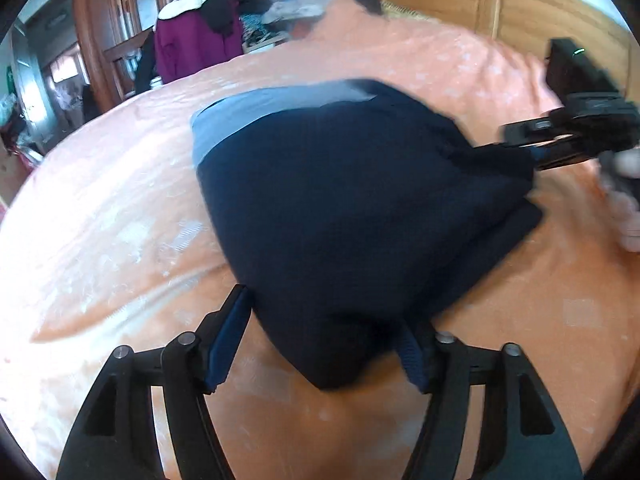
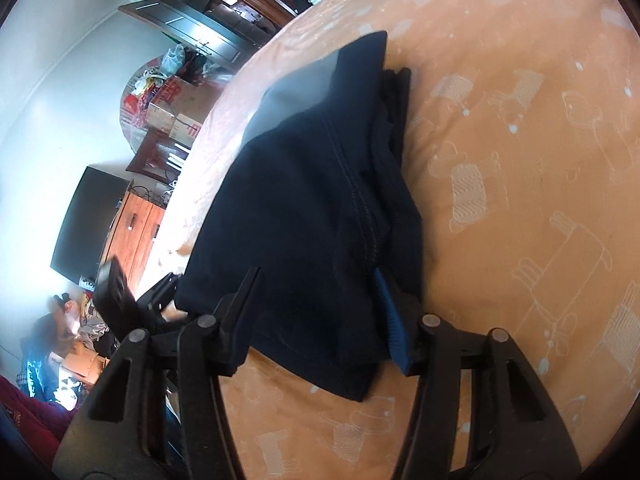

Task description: Fold small clothes

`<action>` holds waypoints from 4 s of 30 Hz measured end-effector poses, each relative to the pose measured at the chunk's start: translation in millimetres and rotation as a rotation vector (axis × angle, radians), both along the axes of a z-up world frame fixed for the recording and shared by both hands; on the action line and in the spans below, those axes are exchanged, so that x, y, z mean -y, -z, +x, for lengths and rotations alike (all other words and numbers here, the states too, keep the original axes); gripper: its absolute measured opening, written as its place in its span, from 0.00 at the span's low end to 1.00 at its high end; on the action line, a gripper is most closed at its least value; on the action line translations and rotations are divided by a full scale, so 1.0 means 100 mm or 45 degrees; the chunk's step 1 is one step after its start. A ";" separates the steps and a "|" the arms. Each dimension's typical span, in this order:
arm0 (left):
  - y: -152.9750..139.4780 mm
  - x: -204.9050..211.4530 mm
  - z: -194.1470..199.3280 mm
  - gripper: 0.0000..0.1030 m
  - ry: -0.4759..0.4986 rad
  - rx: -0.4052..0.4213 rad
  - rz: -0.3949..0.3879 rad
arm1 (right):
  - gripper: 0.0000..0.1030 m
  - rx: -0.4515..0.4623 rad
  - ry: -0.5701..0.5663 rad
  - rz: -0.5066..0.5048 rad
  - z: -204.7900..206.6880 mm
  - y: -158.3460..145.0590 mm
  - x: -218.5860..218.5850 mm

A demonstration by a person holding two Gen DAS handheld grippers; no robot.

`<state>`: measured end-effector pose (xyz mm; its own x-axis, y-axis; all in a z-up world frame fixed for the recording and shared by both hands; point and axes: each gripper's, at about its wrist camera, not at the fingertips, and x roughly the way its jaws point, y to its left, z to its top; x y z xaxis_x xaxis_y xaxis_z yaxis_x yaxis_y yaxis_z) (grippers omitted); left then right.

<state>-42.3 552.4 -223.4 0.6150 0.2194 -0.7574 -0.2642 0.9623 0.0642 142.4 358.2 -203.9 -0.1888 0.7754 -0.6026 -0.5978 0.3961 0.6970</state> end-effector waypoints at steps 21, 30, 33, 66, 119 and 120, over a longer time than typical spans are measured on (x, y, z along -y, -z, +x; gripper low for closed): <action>0.18 -0.48 -0.26 0.66 -0.055 0.054 -0.229 | 0.54 0.128 0.024 -0.017 0.02 -0.01 -0.20; 0.15 -0.36 -0.20 0.66 -0.055 0.020 -0.126 | 0.24 0.150 0.011 -0.007 0.05 0.01 -0.32; 0.11 -0.27 -0.18 0.65 -0.053 0.035 -0.054 | 0.25 0.163 -0.003 -0.033 0.01 0.05 -0.33; 0.28 -0.37 0.09 0.45 0.022 -0.030 -0.178 | 0.01 -0.144 0.056 0.146 0.26 0.27 -0.13; 0.33 -0.55 -0.09 0.64 0.022 0.044 -0.401 | 0.04 0.001 -0.015 0.088 0.02 0.20 -0.46; 0.33 -0.52 -0.08 0.65 0.020 0.036 -0.377 | 0.03 -0.023 0.009 0.133 0.06 0.17 -0.39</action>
